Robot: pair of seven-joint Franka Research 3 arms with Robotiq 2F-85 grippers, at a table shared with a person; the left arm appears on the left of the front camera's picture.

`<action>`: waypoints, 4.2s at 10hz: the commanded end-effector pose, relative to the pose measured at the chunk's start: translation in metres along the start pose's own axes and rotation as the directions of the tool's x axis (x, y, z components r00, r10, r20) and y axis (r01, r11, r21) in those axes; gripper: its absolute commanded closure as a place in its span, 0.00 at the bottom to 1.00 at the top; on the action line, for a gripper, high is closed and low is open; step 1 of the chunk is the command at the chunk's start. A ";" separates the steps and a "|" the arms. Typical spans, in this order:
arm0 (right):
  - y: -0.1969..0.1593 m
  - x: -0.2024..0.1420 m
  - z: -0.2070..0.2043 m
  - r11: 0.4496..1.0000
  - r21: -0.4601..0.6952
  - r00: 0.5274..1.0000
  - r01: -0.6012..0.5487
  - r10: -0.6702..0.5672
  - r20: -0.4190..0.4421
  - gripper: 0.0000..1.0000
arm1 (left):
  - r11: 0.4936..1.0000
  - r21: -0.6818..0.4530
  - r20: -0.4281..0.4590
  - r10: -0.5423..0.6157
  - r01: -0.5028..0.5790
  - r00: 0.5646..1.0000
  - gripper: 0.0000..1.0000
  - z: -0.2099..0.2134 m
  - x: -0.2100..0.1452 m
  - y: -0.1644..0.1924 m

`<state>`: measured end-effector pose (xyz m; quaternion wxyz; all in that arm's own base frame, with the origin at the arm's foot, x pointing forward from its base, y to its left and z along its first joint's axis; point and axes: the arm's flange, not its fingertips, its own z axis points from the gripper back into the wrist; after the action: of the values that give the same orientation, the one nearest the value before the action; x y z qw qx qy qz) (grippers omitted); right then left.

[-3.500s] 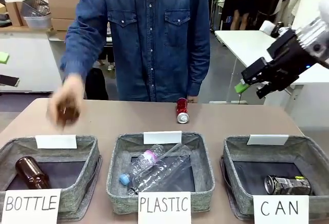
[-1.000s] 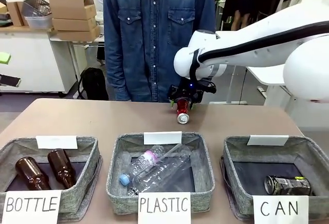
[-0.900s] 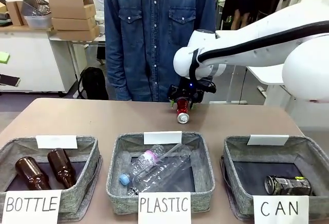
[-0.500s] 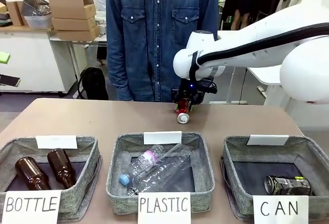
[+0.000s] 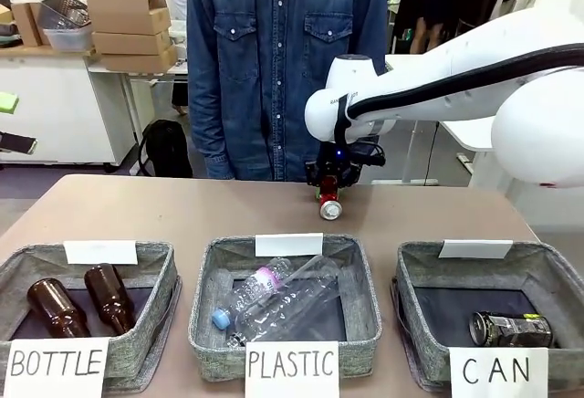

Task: Sort the can waste into the basket.
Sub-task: Pick up the can waste from the table and place it in the right Fabric basket.

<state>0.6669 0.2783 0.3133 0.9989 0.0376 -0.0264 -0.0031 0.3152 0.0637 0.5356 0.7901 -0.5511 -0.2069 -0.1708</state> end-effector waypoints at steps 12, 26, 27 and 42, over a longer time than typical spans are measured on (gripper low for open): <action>-0.134 -0.274 0.196 0.795 0.239 0.748 -0.557 0.606 -0.272 1.00 | 1.000 -0.008 -0.004 -0.015 0.015 1.000 0.00 0.001 -0.001 -0.001; -0.191 -0.299 0.190 0.787 0.366 0.831 -0.497 0.554 -0.062 0.00 | 1.000 -0.008 -0.004 -0.015 0.015 1.000 0.00 0.001 -0.001 -0.001; -0.193 -0.296 0.190 0.763 0.406 0.828 -0.503 0.560 -0.028 0.00 | 1.000 -0.008 -0.004 -0.015 0.015 1.000 0.00 0.001 -0.001 -0.001; -0.244 -0.282 0.234 0.155 0.964 0.975 -0.217 0.092 0.204 0.00 | 1.000 -0.008 -0.004 -0.015 0.015 1.000 0.00 0.001 -0.001 -0.001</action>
<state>0.3679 0.0235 0.5143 0.7321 0.6696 -0.0697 0.1042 0.3152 0.0637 0.5357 0.7905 -0.5505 -0.2069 -0.1708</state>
